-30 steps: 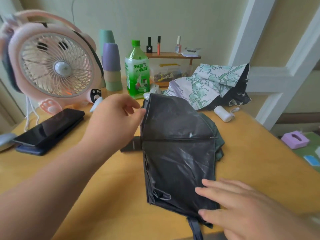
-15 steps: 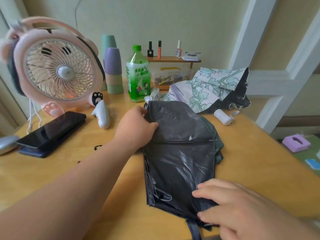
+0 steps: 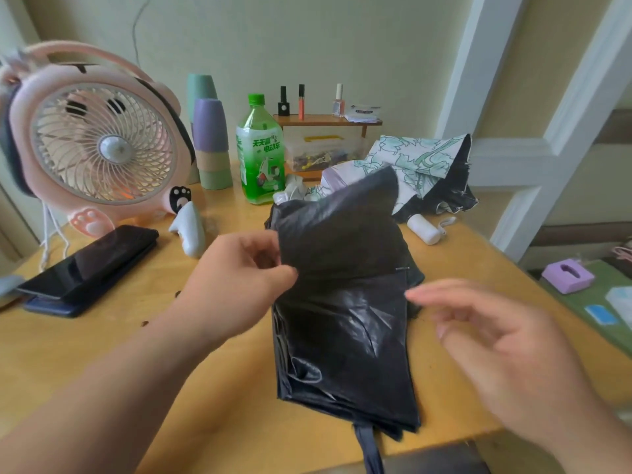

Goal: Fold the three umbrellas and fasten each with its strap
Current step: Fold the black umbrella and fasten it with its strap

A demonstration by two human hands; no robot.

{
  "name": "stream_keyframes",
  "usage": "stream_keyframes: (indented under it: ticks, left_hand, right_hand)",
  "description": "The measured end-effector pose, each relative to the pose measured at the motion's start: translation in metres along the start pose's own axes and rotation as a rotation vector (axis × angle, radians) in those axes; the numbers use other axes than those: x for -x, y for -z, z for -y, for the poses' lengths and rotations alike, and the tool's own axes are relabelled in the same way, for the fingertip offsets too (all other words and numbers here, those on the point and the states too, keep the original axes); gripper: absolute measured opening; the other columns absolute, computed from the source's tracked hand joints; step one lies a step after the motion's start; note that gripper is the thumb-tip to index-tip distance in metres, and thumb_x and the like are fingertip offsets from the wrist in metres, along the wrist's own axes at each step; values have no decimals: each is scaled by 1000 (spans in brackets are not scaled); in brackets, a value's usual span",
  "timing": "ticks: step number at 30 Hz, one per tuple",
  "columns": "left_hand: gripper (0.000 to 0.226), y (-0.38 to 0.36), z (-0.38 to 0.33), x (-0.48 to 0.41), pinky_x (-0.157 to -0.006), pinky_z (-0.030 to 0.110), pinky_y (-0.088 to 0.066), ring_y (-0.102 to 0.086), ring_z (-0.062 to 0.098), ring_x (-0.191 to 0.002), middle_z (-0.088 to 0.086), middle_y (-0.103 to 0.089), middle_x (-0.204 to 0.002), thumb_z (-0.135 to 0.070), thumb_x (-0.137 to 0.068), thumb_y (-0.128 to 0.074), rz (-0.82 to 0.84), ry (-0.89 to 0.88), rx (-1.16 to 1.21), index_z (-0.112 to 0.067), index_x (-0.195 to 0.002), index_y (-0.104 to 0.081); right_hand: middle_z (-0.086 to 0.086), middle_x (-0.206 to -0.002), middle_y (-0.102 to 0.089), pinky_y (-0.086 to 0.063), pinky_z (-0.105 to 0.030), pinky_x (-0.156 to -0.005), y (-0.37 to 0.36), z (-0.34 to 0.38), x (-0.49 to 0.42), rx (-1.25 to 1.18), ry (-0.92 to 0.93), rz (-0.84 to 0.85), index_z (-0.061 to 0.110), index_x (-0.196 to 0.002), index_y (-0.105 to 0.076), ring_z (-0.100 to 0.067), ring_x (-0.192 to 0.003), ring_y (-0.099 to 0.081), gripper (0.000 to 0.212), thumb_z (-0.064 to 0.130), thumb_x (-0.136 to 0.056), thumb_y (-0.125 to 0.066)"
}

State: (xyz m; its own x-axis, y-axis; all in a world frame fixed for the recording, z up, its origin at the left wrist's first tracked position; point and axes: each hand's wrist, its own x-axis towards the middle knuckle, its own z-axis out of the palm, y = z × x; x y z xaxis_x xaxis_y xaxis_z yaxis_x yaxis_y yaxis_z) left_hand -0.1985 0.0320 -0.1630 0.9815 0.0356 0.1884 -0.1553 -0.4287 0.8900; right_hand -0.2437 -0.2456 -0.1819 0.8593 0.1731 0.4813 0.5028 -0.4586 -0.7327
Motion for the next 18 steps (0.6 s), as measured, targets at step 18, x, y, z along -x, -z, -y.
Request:
stream_keyframes:
  ticks: [18]
  left_hand:
    - [23, -5, 16, 76, -64, 33, -48, -53, 14, -60, -9, -70, -90, -28, -80, -80, -95, -70, -43, -32, -86, -58]
  right_hand:
    - [-13, -91, -78, -54, -24, -60, -28, 1, 12, -448, -381, 44, 21, -88, -80, -16, -73, -67, 35, -11, -83, -69]
